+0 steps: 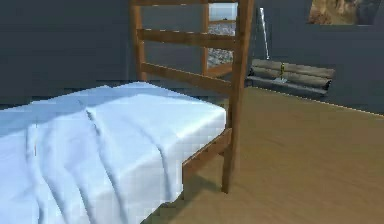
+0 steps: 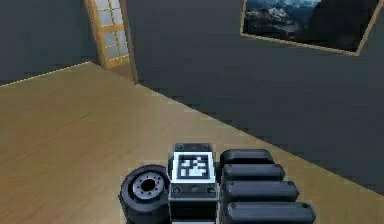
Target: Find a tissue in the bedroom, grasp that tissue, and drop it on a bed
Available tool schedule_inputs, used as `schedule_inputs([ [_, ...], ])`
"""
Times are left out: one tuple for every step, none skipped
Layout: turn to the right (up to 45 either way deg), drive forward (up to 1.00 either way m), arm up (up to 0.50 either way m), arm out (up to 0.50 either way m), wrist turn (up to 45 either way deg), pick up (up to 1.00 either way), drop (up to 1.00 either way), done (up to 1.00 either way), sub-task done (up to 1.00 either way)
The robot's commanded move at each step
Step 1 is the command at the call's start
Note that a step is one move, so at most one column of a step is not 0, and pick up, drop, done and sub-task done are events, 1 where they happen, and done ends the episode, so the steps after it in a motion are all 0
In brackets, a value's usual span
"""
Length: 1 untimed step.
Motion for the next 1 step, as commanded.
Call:
schedule_inputs([
  [45.0, 0.00, 0.00, 0.00, 0.0, 0.00, 0.00, 0.00, 0.00],
])
